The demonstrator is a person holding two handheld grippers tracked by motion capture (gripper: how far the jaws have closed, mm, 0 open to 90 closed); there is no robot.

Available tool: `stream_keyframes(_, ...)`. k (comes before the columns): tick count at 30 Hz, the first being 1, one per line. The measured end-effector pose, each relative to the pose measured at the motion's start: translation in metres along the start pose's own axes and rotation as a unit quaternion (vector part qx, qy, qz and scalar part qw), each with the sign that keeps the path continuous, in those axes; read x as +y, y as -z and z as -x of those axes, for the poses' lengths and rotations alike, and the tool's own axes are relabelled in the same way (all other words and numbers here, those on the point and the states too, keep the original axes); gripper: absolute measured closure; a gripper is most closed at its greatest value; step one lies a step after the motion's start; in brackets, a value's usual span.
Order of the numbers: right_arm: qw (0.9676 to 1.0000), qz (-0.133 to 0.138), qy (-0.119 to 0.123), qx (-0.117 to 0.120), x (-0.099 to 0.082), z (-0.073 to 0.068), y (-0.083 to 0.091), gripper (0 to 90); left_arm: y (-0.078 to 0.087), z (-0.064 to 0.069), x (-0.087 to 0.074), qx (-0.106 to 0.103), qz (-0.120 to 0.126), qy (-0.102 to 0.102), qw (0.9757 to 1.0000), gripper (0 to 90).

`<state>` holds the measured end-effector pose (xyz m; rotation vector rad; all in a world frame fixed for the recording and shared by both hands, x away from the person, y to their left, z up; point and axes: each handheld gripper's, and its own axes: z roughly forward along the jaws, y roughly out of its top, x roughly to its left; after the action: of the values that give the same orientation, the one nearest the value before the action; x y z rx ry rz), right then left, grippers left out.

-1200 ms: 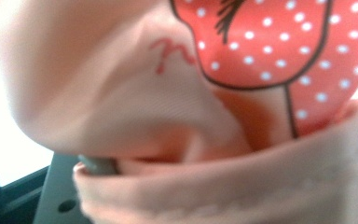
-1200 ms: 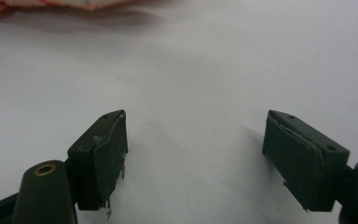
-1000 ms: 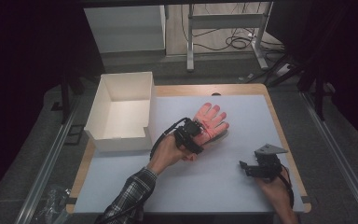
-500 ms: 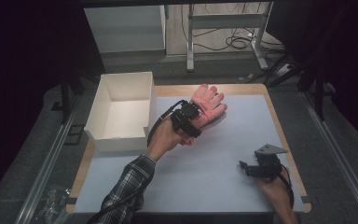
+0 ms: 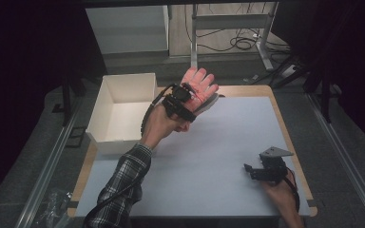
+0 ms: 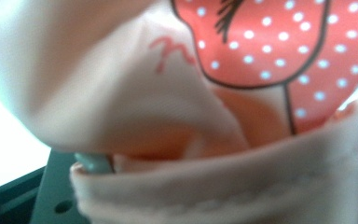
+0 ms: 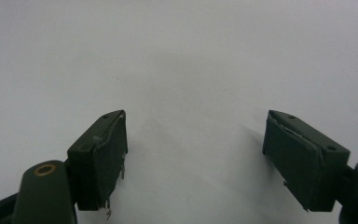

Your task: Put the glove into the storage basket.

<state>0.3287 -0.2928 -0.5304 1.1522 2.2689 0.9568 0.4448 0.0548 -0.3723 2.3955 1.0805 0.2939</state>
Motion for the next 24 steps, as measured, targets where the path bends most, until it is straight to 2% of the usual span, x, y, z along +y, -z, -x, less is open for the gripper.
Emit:
stream_keyframes(8, 1.0000, 0.000, 0.000, 0.000, 0.000, 0.000, 0.000, 21.9, 0.026, -0.029, 0.000, 0.016, 0.005, 0.046, 0.9988, 36.0)
stream_keyframes(13, 1.0000, -0.001, 0.000, 0.000, 0.000, 0.000, 0.000, 21.9, 0.038, -0.045, -0.003, 0.031, 0.005, 0.065, 0.9974, 36.0)
stream_keyframes(19, 1.0000, -0.001, 0.000, 0.000, 0.000, 0.000, 0.000, 21.8, 0.052, -0.067, -0.014, 0.053, 0.008, 0.099, 0.9937, 35.7)
stream_keyframes(24, 1.0000, -0.001, 0.002, -0.001, 0.000, 0.000, 0.000, 21.8, 0.061, -0.086, -0.030, 0.067, 0.011, 0.129, 0.9893, 35.3)
